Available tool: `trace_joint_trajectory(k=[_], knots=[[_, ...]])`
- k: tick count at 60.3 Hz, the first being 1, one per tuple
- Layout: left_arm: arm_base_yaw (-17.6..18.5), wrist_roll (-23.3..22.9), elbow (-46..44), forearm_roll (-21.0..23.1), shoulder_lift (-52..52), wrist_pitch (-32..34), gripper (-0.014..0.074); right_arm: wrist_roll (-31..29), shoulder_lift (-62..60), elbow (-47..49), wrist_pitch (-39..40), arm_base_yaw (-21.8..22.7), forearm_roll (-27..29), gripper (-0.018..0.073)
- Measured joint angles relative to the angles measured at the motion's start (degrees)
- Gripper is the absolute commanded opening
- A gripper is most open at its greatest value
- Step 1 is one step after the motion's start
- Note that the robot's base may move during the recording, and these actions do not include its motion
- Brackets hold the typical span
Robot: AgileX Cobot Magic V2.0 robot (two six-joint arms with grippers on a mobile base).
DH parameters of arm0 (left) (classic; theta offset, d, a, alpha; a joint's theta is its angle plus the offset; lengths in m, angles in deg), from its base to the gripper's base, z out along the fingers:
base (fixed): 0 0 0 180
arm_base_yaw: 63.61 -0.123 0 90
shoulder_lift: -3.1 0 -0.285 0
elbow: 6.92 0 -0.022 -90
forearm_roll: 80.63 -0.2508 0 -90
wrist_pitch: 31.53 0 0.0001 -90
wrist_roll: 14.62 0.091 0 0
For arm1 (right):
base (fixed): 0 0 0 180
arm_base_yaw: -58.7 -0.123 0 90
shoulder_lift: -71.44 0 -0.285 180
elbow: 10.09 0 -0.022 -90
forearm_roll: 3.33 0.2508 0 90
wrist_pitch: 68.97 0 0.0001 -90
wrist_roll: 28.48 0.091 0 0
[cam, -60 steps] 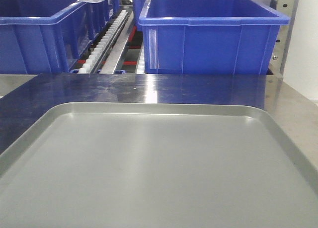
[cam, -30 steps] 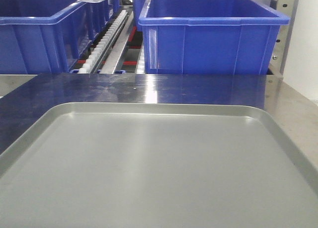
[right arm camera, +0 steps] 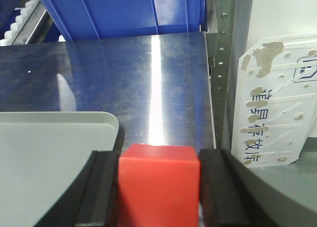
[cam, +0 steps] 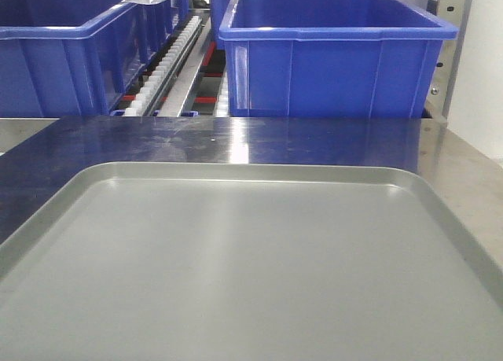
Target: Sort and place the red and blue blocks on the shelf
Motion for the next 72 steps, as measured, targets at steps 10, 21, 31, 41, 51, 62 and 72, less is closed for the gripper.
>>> trace_joint_trajectory(k=[10, 21, 31, 41, 51, 62, 72], knots=[[0.00, 0.00, 0.00, -0.02, 0.00, 0.10, 0.0123, 0.00, 0.00, 0.00, 0.00, 0.00, 0.00, 0.0059], [0.00, 0.03, 0.00, -0.12, 0.00, 0.10, 0.0123, 0.00, 0.00, 0.00, 0.00, 0.00, 0.00, 0.0059], [0.00, 0.03, 0.00, -0.12, 0.00, 0.10, 0.0122, 0.00, 0.00, 0.00, 0.00, 0.00, 0.00, 0.0059], [0.00, 0.03, 0.00, -0.12, 0.00, 0.10, 0.0122, 0.00, 0.00, 0.00, 0.00, 0.00, 0.00, 0.0059], [0.00, 0.03, 0.00, -0.12, 0.00, 0.10, 0.0123, 0.00, 0.00, 0.00, 0.00, 0.00, 0.00, 0.0059], [0.00, 0.12, 0.00, -0.12, 0.00, 0.10, 0.0123, 0.00, 0.00, 0.00, 0.00, 0.00, 0.00, 0.0059], [0.00, 0.12, 0.00, -0.12, 0.00, 0.10, 0.0123, 0.00, 0.00, 0.00, 0.00, 0.00, 0.00, 0.0059]])
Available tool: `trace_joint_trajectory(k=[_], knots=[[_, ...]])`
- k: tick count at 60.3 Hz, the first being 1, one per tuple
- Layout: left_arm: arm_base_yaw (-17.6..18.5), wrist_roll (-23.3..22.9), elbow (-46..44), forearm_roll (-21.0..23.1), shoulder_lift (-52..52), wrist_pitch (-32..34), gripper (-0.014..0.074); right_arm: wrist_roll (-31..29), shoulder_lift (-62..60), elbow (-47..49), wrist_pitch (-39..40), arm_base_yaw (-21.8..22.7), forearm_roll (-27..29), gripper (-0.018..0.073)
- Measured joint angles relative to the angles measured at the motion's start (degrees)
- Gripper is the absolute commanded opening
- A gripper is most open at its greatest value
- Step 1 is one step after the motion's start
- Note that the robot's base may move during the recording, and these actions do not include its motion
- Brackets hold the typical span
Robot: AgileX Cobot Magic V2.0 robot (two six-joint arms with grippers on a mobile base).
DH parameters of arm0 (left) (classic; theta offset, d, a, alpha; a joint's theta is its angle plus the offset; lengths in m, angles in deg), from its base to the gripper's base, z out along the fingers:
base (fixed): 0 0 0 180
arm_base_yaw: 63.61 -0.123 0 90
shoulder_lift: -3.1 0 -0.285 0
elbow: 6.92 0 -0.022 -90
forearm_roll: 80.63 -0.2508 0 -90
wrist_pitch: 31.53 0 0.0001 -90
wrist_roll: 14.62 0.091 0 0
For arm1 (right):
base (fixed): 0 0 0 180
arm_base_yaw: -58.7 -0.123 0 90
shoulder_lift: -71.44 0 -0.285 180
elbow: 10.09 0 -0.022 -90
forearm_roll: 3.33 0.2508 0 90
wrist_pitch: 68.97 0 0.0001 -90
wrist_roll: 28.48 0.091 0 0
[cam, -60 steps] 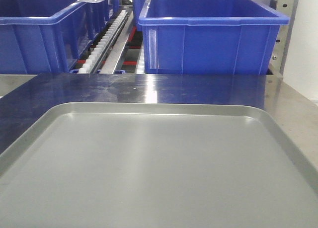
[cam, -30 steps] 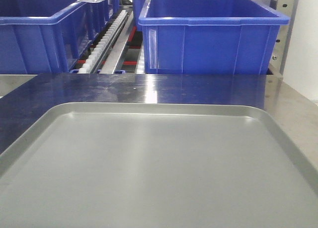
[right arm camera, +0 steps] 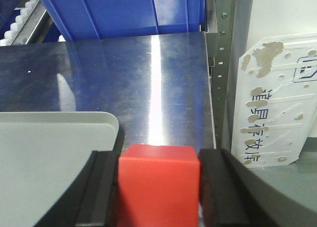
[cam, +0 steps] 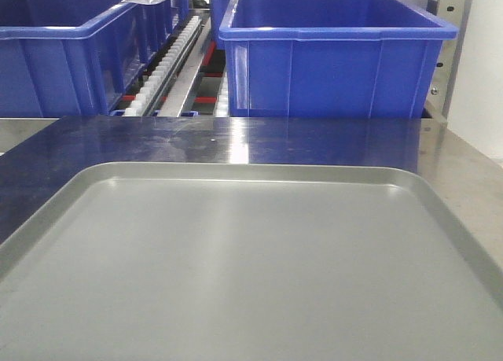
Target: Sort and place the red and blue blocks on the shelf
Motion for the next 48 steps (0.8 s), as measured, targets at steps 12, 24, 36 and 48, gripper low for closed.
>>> trace_joint_trajectory(k=[12, 24, 36, 48], knots=[[0.00, 0.00, 0.00, 0.00, 0.00, 0.00, 0.0123, 0.00, 0.00, 0.00, 0.00, 0.00, 0.00, 0.0059], [0.00, 0.00, 0.00, 0.00, 0.00, 0.00, 0.0123, 0.00, 0.00, 0.00, 0.00, 0.00, 0.00, 0.0059], [0.00, 0.00, 0.00, 0.00, 0.00, 0.00, 0.0123, 0.00, 0.00, 0.00, 0.00, 0.00, 0.00, 0.0059], [0.00, 0.00, 0.00, 0.00, 0.00, 0.00, 0.0123, 0.00, 0.00, 0.00, 0.00, 0.00, 0.00, 0.0059]])
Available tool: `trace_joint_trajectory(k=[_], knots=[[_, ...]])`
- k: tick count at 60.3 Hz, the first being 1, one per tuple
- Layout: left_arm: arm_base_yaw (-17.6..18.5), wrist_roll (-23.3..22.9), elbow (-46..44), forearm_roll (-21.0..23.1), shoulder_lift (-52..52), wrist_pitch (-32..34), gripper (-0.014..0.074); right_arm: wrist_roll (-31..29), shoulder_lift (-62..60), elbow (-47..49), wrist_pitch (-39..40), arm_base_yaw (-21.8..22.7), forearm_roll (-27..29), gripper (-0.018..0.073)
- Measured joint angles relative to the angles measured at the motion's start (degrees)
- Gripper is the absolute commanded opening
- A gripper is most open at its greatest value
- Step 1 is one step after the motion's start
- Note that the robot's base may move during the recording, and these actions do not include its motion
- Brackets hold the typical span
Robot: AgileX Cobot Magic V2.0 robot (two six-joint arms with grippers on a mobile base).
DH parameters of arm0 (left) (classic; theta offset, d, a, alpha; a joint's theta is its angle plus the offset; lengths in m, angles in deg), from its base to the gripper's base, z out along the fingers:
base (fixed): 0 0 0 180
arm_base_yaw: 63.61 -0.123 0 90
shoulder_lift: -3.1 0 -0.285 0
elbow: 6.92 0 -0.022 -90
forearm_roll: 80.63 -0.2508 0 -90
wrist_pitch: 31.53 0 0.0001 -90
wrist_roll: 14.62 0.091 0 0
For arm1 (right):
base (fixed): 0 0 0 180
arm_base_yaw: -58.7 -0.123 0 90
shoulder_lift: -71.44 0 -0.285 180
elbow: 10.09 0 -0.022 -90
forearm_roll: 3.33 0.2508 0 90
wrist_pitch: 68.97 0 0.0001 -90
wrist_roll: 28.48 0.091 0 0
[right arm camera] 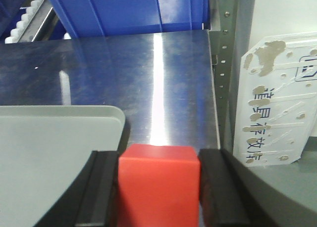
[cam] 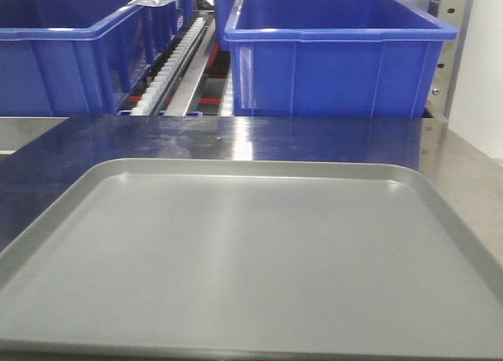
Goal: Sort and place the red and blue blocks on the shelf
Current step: 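Turn the base away from the table carrying both cubes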
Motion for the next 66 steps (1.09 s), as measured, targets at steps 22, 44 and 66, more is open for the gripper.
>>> trace_joint_trajectory(k=[22, 44, 66], knots=[[0.00, 0.00, 0.00, 0.00, 0.00, 0.00, 0.0123, 0.00, 0.00, 0.00, 0.00, 0.00, 0.00, 0.0059], [0.00, 0.12, 0.00, 0.00, 0.00, 0.00, 0.0123, 0.00, 0.00, 0.00, 0.00, 0.00, 0.00, 0.0059], [0.00, 0.12, 0.00, 0.00, 0.00, 0.00, 0.0123, 0.00, 0.00, 0.00, 0.00, 0.00, 0.00, 0.0059]])
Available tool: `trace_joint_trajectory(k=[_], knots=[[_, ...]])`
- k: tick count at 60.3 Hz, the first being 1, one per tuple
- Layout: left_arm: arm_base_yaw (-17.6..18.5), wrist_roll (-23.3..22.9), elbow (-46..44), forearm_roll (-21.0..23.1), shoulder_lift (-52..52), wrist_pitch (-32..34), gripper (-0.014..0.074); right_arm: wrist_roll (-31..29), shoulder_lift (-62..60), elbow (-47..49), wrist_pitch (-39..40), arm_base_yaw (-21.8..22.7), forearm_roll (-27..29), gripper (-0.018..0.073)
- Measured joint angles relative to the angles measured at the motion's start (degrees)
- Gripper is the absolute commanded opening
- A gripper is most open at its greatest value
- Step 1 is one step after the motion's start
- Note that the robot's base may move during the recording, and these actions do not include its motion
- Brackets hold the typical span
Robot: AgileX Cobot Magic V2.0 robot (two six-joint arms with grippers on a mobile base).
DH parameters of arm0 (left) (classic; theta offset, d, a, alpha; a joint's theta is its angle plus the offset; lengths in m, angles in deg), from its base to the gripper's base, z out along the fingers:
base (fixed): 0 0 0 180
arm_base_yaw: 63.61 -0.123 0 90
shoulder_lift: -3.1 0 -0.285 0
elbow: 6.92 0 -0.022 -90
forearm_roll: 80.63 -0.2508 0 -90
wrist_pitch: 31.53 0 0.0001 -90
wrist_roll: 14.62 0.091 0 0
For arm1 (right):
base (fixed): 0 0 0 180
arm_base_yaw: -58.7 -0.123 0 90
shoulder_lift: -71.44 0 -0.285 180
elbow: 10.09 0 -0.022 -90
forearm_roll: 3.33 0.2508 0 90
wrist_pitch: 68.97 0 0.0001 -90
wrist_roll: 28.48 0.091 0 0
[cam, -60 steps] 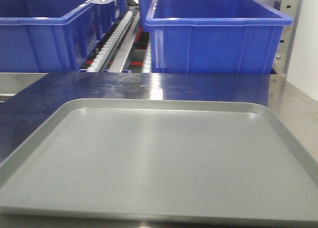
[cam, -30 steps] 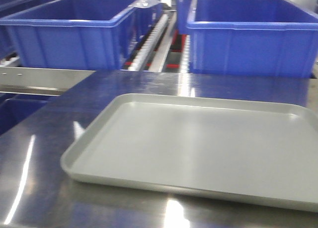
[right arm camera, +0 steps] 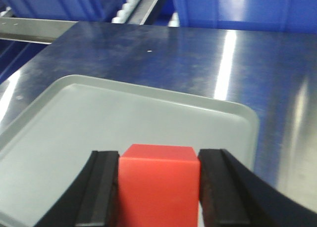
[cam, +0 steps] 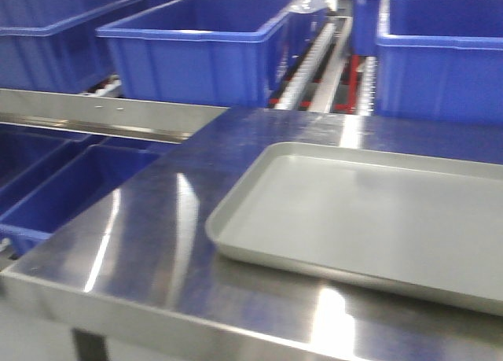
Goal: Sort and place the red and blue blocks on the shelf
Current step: 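Turn the base away from the table carrying both cubes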
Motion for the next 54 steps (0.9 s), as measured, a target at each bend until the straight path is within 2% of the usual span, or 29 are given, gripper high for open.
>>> trace_joint_trajectory(k=[54], knots=[[0.00, 0.00, 0.00, 0.00, 0.00, 0.00, 0.0122, 0.00, 0.00, 0.00, 0.00, 0.00, 0.00, 0.0059]])
